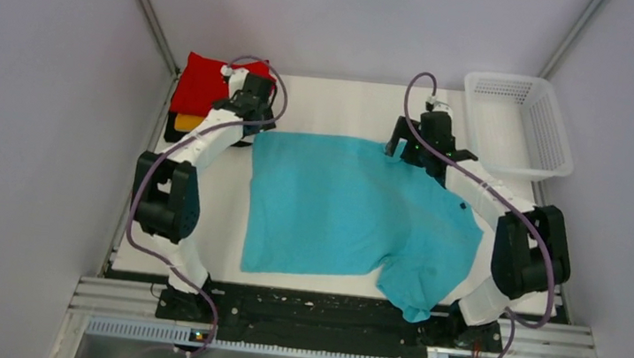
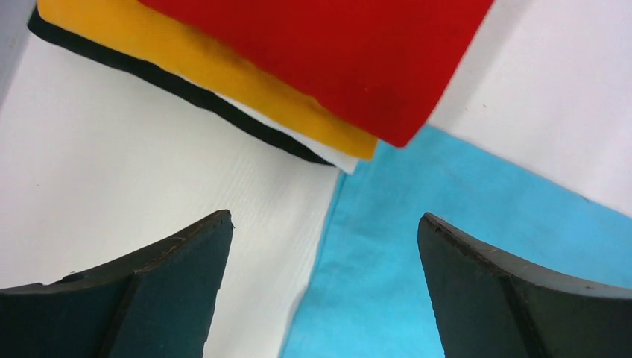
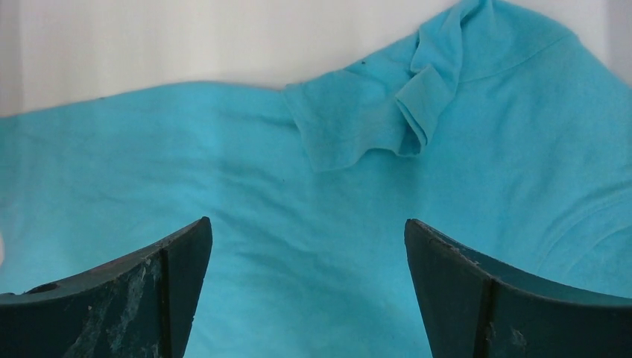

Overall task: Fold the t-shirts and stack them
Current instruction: Flatten out the tshirt

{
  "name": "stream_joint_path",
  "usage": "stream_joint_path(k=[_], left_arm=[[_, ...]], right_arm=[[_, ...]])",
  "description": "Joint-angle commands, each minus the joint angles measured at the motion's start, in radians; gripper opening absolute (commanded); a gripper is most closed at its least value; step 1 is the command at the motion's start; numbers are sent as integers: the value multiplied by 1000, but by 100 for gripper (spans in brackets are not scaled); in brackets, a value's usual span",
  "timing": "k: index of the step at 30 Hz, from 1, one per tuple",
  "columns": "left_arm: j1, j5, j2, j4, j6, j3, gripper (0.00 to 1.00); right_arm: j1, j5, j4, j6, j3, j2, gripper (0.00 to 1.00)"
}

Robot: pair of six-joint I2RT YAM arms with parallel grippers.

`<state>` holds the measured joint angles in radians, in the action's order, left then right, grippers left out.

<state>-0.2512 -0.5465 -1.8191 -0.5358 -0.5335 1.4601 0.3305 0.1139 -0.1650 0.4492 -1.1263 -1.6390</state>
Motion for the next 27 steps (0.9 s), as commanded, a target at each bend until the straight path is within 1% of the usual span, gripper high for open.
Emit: stream_joint_path(k=[1, 3, 5, 8, 11, 15, 17, 20, 24, 27], left_arm=[[-5, 168, 112, -8, -61, -50, 99], [-17, 274, 144, 14, -84, -101, 99], [-47, 378, 186, 78, -86, -180, 99], [-106, 491, 223, 182, -98, -304, 99], [-153, 565, 231, 255, -111, -411, 99], [-176, 583, 219, 298, -139, -525, 99], [-177, 569, 211, 305, -144, -573, 99], [-178, 511, 199, 287, -166, -611, 99], [-178, 516, 188, 308, -174, -656, 99], [-177, 486, 177, 290, -173, -669, 99]], right_arm=[[-22, -76, 45, 32, 66, 129, 99], [-34, -106, 54, 47, 103, 142, 99], [-48, -145, 91, 66, 146, 137, 99], [-60, -194, 185, 90, 180, 100, 99], [-61, -205, 265, 92, 161, 25, 99], [-61, -207, 329, 91, 84, -108, 99], [-61, -199, 345, 93, 40, -177, 99], [-62, -165, 345, 99, -18, -256, 99], [-68, -120, 430, 107, -85, -351, 99], [-72, -47, 477, 81, -215, -441, 99]])
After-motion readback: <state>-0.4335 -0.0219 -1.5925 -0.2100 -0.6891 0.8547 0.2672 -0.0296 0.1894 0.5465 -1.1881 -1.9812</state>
